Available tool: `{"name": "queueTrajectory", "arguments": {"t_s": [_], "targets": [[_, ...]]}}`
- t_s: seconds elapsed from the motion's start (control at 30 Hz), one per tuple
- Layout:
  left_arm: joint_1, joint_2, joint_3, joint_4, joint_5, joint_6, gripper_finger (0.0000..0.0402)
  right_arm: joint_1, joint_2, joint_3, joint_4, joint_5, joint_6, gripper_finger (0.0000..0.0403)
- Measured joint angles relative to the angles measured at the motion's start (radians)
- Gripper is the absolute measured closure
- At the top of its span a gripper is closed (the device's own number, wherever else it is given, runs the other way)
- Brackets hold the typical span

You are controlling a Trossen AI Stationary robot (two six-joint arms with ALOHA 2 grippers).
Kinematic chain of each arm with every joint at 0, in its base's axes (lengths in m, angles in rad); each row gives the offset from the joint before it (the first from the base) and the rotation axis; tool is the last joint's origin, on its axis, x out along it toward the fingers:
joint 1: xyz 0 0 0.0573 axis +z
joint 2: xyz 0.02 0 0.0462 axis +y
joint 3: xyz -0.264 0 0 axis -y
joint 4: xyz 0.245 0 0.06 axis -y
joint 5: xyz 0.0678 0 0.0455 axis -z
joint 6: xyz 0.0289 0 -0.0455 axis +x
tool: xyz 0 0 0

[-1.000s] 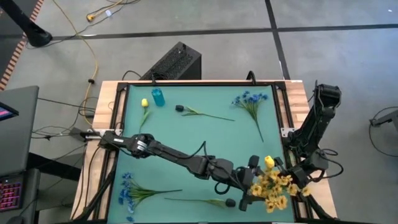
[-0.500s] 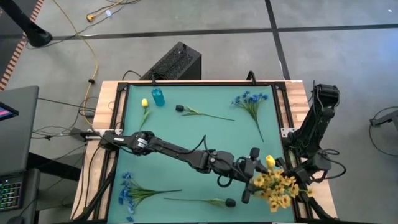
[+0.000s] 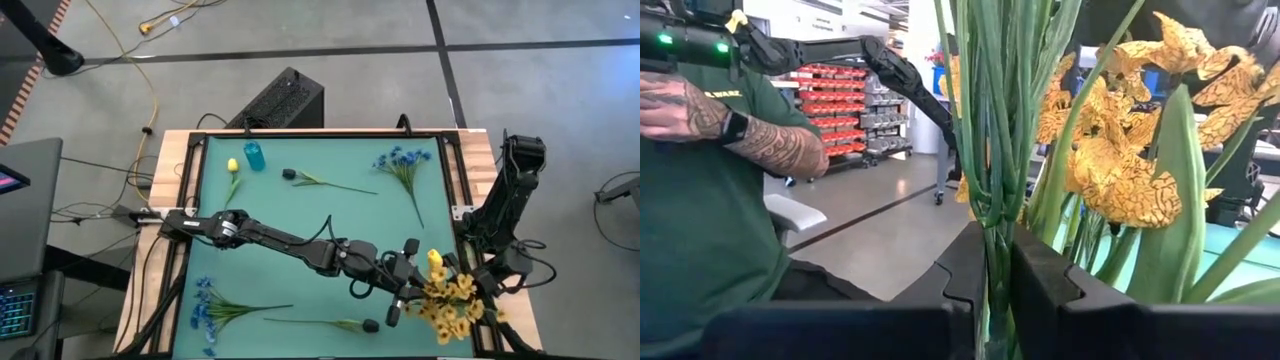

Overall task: Sort flowers into vase by color
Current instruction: Put the yellow flower into the transparent vase

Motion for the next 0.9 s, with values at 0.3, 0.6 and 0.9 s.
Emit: {"name": "queueTrajectory", "arguments": {"t_s": [0.3,0.6,0.9], "targets": [[0.007,0.0,0.0,0.006,0.018,-0.003,0.04,0.027,-0.041,0.0,0.0,0.0,-0.043,0.0336],[0.011,0.0,0.0,0.009,0.039,-0.013,0.0401,0.066,-0.114,0.0,-0.02,0.007,-0.095,0.0276],[0.012,0.0,0.0,0.009,0.039,-0.014,0.0401,0.07,-0.124,0.0,-0.101,0.003,-0.067,0.0158]]}}
